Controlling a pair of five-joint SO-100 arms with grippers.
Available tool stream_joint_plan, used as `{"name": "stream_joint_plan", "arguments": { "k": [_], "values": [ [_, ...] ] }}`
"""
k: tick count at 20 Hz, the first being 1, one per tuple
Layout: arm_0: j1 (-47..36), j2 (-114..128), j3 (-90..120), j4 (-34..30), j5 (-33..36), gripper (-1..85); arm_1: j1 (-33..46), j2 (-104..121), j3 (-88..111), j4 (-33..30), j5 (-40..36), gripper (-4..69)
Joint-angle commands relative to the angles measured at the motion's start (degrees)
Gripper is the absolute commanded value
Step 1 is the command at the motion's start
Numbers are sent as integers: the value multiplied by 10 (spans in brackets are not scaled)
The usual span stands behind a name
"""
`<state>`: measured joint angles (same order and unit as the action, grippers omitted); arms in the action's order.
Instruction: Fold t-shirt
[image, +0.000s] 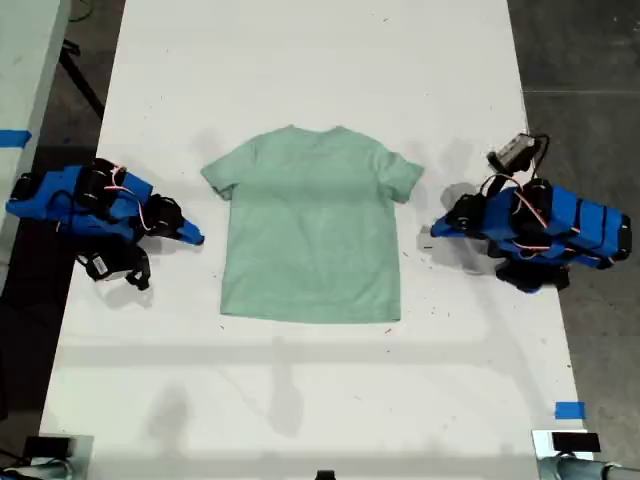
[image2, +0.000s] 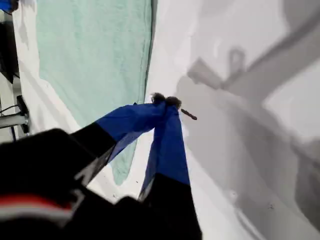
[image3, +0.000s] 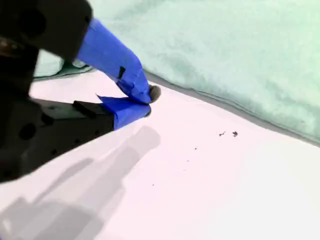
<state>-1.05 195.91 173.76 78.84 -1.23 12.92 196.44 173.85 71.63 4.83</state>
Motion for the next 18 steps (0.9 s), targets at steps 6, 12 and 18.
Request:
{"name": "stream_joint_plan", "arguments": {
  "k": [6,12,18],
  "values": [
    [-82,-44,-156,29,14,0,36,-158,-209,-7,-67,-8],
    [-178,-323,-384,32,124,0,134,-395,-432,4,-210,-8],
    [-286,-547,-606,85,226,0,222,-607,-672,74,-339,-8]
  ]
}}
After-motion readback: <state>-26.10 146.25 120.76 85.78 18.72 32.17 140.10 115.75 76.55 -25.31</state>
